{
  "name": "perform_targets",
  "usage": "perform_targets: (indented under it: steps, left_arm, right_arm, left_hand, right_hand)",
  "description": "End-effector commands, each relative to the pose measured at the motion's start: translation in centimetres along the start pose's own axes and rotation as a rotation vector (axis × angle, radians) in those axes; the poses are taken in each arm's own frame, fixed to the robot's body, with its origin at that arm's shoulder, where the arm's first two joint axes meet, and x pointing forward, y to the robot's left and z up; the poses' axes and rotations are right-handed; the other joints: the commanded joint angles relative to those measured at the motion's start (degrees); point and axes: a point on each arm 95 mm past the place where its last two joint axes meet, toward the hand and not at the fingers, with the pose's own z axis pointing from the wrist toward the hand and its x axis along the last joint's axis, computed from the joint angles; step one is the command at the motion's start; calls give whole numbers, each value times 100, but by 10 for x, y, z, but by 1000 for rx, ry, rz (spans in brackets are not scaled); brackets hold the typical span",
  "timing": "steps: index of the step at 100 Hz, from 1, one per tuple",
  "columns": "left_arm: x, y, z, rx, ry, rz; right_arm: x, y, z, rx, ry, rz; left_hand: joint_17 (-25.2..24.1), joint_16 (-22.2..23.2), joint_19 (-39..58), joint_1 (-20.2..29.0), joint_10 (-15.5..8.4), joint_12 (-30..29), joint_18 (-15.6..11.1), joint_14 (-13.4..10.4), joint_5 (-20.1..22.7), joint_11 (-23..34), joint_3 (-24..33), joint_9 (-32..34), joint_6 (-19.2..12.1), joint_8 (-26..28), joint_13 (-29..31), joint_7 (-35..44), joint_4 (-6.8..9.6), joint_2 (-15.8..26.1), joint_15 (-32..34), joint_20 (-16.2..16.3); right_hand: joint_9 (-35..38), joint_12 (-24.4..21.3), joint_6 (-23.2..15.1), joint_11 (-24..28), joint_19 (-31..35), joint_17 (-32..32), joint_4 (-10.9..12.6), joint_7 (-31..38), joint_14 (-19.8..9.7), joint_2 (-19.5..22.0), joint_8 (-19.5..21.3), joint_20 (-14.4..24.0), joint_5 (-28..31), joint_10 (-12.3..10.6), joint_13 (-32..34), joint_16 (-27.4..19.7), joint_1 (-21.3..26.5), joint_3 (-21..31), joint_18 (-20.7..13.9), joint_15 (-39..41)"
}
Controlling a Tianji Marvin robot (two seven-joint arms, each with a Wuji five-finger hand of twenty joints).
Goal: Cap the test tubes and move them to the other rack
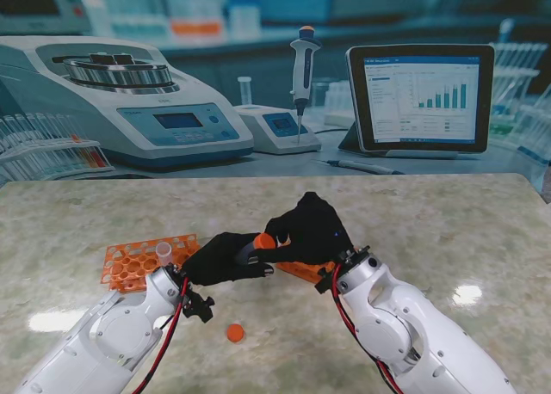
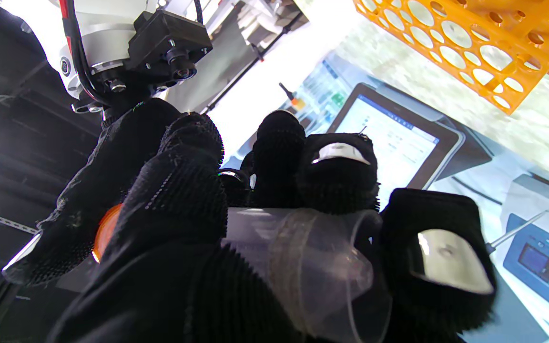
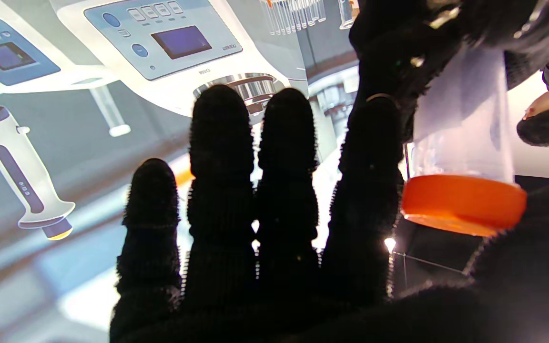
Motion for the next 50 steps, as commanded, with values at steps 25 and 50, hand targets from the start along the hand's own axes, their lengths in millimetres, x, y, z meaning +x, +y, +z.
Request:
perform_targets:
  steps: [25, 50]
  left_arm:
    - [3, 3, 1, -8, 11, -2]
    - [3, 2, 1, -7, 11, -1]
  right_arm:
    - [1, 5, -9, -16, 0, 14]
    - [1, 10, -12, -24, 33, 15]
  left_hand:
    - [115, 88, 1090, 116, -275, 109, -746, -193, -7, 110, 65, 66, -253, 163, 332, 130, -17, 291, 221, -63]
    - [115, 87, 1091, 119, -271, 109, -743, -191, -11, 110, 65, 65, -254, 161, 329, 129, -19, 289, 219, -63]
  right_hand:
    - [-575, -179, 298, -585, -221, -297, 173, -666, 23, 511, -369, 20, -670, 165, -370, -8, -63, 331, 75, -439]
    - [-1179, -310, 581, -951, -340, -450, 184, -1172, -13, 244, -601, 35, -1416, 199, -665, -37, 94, 348, 85, -652]
